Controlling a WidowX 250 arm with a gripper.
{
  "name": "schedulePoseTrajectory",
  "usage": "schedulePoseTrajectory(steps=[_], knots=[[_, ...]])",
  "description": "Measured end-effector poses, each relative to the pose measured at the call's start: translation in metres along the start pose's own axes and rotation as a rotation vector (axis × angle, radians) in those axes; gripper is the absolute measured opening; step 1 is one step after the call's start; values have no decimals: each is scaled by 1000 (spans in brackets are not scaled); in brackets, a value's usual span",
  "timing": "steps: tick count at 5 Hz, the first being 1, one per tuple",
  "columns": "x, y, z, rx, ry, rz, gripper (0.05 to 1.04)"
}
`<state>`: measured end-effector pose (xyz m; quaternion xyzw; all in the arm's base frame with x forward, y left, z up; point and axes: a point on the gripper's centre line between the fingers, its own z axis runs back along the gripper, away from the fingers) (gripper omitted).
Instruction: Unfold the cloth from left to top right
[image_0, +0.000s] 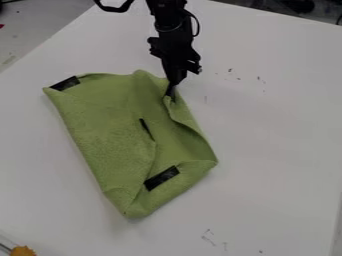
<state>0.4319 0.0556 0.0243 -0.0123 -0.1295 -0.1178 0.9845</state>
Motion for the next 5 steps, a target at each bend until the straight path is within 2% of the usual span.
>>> schedulePoseTrajectory(steps=[1,2,3,4,5], knots=[[7,1,-6,-18,11,-8,221],[22,-9,2,-14,-5,29,474],[37,-32,2,22,-21,124,776],[54,-42,12,87,-52,198,997],[57,-42,11,111,-26,130,1005]])
